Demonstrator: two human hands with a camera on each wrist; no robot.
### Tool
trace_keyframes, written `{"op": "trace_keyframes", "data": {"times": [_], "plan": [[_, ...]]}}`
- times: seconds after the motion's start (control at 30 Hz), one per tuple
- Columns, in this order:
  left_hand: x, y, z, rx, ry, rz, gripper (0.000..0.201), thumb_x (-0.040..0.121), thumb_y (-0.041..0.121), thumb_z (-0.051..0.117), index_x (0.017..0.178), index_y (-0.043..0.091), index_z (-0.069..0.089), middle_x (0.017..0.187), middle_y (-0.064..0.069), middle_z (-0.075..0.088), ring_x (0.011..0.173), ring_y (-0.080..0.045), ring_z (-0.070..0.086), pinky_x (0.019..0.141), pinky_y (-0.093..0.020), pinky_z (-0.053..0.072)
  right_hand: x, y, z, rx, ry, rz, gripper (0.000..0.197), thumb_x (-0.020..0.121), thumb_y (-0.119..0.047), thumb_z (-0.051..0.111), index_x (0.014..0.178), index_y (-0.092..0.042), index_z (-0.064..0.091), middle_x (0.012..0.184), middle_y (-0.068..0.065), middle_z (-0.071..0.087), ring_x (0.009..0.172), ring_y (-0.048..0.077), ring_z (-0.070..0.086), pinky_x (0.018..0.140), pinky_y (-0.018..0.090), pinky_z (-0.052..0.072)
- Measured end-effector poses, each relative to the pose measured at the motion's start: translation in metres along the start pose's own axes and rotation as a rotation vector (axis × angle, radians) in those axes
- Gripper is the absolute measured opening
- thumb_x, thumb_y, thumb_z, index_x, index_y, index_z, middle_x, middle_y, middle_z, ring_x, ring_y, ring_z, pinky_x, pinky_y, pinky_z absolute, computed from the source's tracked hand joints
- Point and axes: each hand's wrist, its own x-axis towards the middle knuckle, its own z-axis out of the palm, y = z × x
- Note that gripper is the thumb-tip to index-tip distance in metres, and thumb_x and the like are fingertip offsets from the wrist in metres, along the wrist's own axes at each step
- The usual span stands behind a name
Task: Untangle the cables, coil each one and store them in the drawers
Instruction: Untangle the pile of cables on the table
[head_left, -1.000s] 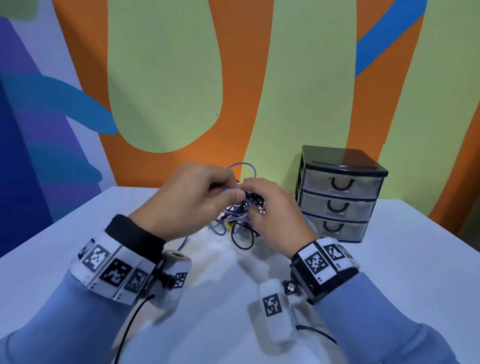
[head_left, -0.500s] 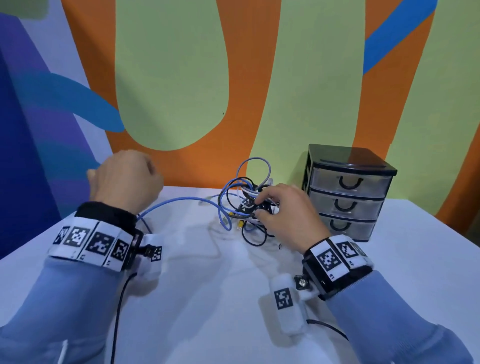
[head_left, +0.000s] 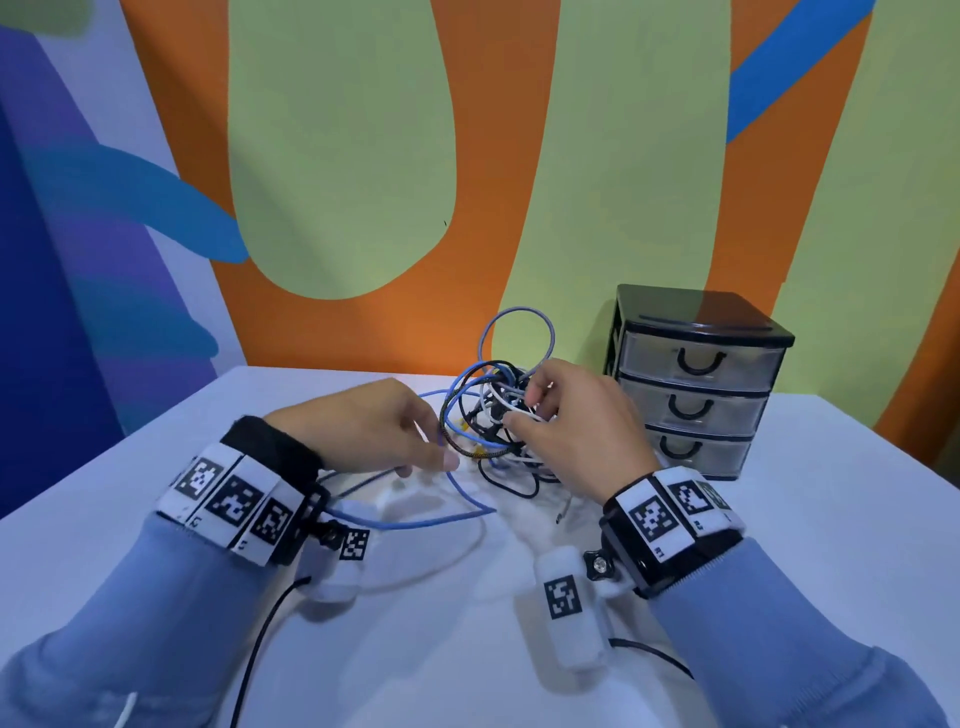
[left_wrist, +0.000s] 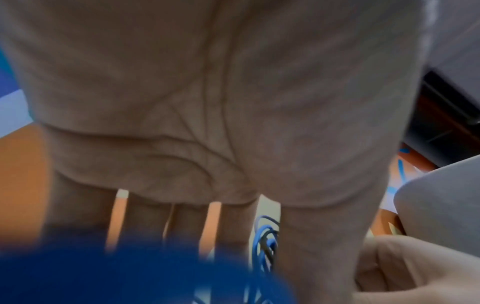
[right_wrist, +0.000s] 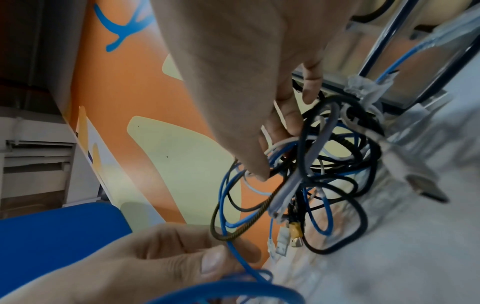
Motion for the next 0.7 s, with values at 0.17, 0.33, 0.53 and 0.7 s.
{"op": "trace_keyframes", "data": {"times": [0.17, 0.33, 0.53, 0.7], "plan": [[0.003, 0.002, 0.004, -0.122, 0.074, 0.14, 0.021, 0.097, 0.033, 0.076, 0.084, 0.016, 0.078, 0.075, -0.002, 0.074, 0.069, -0.01, 0.065, 0.066, -0.026, 0.044, -0.002, -0.002, -0.007, -0.04, -0.032, -0.131, 0.037, 0.093, -0.034, 0.067, 0.129, -0.042, 0.063, 0.091, -0.013, 0.068, 0.102, 0.019, 0.061, 0.091, 0.038, 0.043], [-0.001, 0.008, 0.001, -0.2, 0.136, 0.281, 0.019, 0.099, 0.024, 0.075, 0.084, 0.013, 0.077, 0.069, -0.003, 0.066, 0.065, -0.007, 0.056, 0.062, -0.021, 0.04, 0.002, -0.005, -0.002, 0.076, 0.032, -0.308, 0.029, 0.096, -0.038, 0.068, 0.124, -0.045, 0.069, 0.099, -0.011, 0.055, 0.104, 0.013, 0.049, 0.091, 0.045, 0.042], [-0.004, 0.017, 0.005, -0.257, 0.179, 0.365, 0.017, 0.097, 0.031, 0.076, 0.089, 0.017, 0.081, 0.075, -0.008, 0.068, 0.071, -0.01, 0.056, 0.069, -0.034, 0.046, 0.004, -0.005, 0.001, 0.196, 0.082, -0.383, 0.016, 0.09, -0.027, 0.072, 0.102, -0.036, 0.077, 0.087, -0.01, 0.062, 0.083, 0.012, 0.054, 0.077, 0.042, 0.051], [-0.013, 0.028, -0.001, -0.406, 0.225, 0.323, 0.028, 0.091, 0.038, 0.076, 0.083, 0.012, 0.078, 0.085, -0.011, 0.075, 0.072, -0.014, 0.059, 0.072, -0.036, 0.046, 0.01, 0.0, 0.003, 0.254, 0.237, -0.41, 0.015, 0.085, -0.024, 0.08, 0.097, -0.032, 0.084, 0.088, -0.01, 0.063, 0.081, 0.013, 0.061, 0.07, 0.04, 0.052]]}}
